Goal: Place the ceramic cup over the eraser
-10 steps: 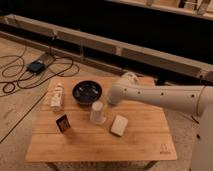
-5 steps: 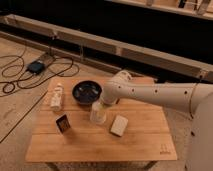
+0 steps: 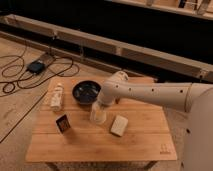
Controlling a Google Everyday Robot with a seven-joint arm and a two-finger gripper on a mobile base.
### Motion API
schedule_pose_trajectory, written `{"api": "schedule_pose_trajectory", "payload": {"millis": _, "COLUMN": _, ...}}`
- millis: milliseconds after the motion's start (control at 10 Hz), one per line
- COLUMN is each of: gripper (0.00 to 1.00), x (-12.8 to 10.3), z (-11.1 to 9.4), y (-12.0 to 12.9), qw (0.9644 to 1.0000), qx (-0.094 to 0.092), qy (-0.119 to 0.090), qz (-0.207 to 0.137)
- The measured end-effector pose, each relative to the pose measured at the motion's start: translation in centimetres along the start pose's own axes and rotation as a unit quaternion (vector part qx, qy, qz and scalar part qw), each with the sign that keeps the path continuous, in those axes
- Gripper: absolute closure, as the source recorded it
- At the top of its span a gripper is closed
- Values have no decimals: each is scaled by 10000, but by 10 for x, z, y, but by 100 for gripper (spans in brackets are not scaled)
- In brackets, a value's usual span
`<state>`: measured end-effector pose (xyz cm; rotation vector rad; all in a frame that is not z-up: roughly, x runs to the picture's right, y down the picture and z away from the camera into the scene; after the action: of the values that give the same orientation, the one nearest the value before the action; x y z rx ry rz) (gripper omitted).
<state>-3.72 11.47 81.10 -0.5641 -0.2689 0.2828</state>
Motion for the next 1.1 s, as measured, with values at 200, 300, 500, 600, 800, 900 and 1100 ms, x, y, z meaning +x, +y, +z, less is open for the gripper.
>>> {"api": "schedule_pose_trajectory", "payload": {"millis": 200, "gripper": 22, "x": -1, "z": 2, "y": 0, "qw": 10000, "qx": -37, "qy": -6, "qz": -17}}
{"api": "schedule_pose_trajectory", "payload": {"millis": 300, "gripper": 30, "x": -2, "z": 3, "y": 0, "qw": 10000, "qx": -48, "qy": -10, "qz": -24}}
{"api": "schedule_pose_trajectory", "payload": {"millis": 500, "gripper": 50, "x": -2, "z": 3, "y": -1, "qw": 10000, "qx": -65, "qy": -15, "qz": -35}}
{"api": "schedule_pose_trajectory", "payload": {"millis": 600, "gripper": 62, "x": -1, "z": 4, "y": -1, "qw": 10000, "qx": -73, "qy": -13, "qz": -39}}
{"api": "schedule_pose_trajectory", "payload": {"millis": 800, "gripper": 82, "x": 0, "z": 4, "y": -1, "qw": 9999, "qx": -94, "qy": -6, "qz": -45}}
{"api": "schedule_pose_trajectory", "payload": {"millis": 900, "gripper": 90, "x": 0, "z": 2, "y": -1, "qw": 9999, "qx": -92, "qy": 1, "qz": -47}}
{"api": "schedule_pose_trajectory", "payload": {"millis": 1100, "gripper": 100, "x": -1, "z": -9, "y": -5, "qw": 10000, "qx": -52, "qy": 7, "qz": -75}}
